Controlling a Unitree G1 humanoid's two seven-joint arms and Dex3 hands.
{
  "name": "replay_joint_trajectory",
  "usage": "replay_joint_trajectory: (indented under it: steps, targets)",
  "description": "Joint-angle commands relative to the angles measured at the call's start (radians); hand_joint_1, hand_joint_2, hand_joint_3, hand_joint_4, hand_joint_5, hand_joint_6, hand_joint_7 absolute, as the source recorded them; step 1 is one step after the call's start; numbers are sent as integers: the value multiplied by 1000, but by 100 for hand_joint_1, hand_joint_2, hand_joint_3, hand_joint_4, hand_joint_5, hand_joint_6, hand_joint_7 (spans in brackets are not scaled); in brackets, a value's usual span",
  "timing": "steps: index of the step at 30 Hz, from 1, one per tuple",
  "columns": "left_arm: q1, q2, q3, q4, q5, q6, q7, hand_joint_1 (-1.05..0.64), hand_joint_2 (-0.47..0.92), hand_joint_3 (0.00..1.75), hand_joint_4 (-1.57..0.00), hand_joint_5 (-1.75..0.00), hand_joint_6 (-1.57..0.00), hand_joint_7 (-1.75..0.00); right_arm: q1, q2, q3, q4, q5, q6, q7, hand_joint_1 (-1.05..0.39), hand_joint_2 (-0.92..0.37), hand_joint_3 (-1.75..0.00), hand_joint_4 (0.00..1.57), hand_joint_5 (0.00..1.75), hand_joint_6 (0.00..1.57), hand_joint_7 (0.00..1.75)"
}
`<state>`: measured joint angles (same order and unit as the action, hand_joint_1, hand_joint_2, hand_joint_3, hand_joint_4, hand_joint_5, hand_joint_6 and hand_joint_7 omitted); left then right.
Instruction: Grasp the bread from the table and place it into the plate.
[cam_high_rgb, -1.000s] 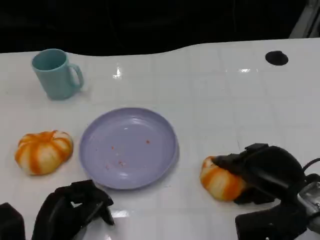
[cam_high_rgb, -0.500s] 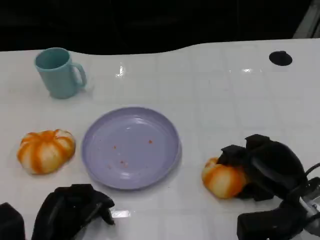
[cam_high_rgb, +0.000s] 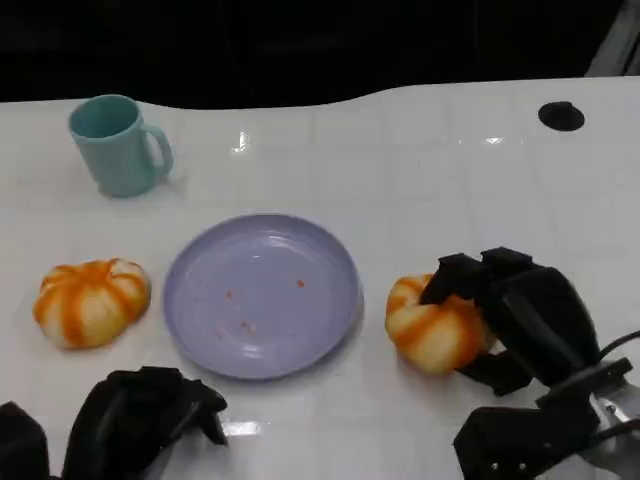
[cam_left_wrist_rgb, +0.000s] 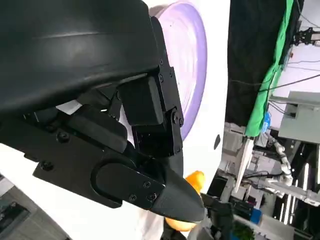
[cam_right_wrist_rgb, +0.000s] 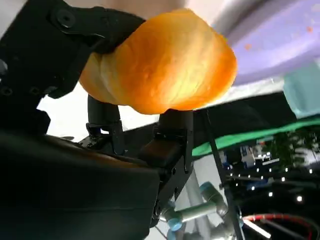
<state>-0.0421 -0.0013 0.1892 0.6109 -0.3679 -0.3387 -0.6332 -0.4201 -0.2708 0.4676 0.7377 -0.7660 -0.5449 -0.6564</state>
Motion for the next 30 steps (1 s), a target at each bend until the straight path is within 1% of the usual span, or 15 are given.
replay_joint_trajectory:
  steps: [1, 3, 4, 6, 9, 11, 16, 21, 23, 25, 27, 30]
  targets:
    - [3, 17, 10, 22, 0, -1, 1, -102, 79, 0, -77, -166, -157, -16, -25, 26, -28, 14, 52, -64, -4, -1, -13, -150, 102, 175, 88, 158]
    - [3, 17, 11, 27, 1, -3, 1, -102, 79, 0, -77, -167, -157, -16, -32, 46, -35, 23, 68, -87, -4, -1, -13, -152, 103, 175, 88, 160]
    - [3, 17, 11, 28, 1, -4, 2, -103, 79, 0, -77, -167, -157, -16, -36, 55, -38, 27, 75, -95, -3, -2, -11, -154, 105, 175, 87, 166]
    - [2, 17, 11, 32, 1, -7, 1, -103, 79, 0, -77, -167, -157, -17, -47, 76, -45, 37, 93, -107, 9, -4, -10, -157, 106, 175, 86, 171]
    - [-1, 15, 13, 42, -2, -15, -8, -104, 79, 0, -77, -168, -157, -17, -66, 114, -55, 45, 128, -123, 36, -8, -10, -161, 106, 175, 84, 174]
    - [0, 14, 12, 44, -3, -20, -12, -104, 79, 0, -77, -168, -157, -17, -72, 129, -61, 46, 142, -126, 50, -8, -10, -164, 106, 175, 83, 174]
    - [14, 5, 7, 26, -4, -13, -6, -104, 78, 0, -77, -167, -157, -16, -125, 187, -65, 85, 152, -115, 73, -1, -11, -164, 104, 175, 80, 171]
    - [19, 2, 5, 18, -7, -12, -10, -104, 78, 0, -77, -166, -157, -16, -199, 237, -62, 190, 158, -130, 93, -2, -13, -165, 102, 175, 79, 169]
    - [20, 3, 4, 18, -7, -14, -14, -102, 78, 0, -77, -166, -157, -15, -218, 249, -64, 222, 163, -135, 103, -1, -15, -163, 100, 175, 78, 167]
    - [24, 1, 0, 11, -7, -8, -14, -101, 78, 0, -76, -166, -157, -15, -245, 267, -61, 262, 170, -132, 117, -1, -18, -154, 96, 175, 81, 158]
    - [24, -1, -3, 10, -6, -10, -15, -101, 78, 0, -77, -166, -157, -15, -266, 288, -61, 300, 175, -128, 124, -2, -19, -153, 96, 175, 82, 156]
    - [23, -2, -6, 12, -4, -14, -14, -102, 78, 0, -77, -167, -157, -15, -288, 317, -66, 346, 195, -117, 170, -4, -24, -150, 91, 175, 79, 156]
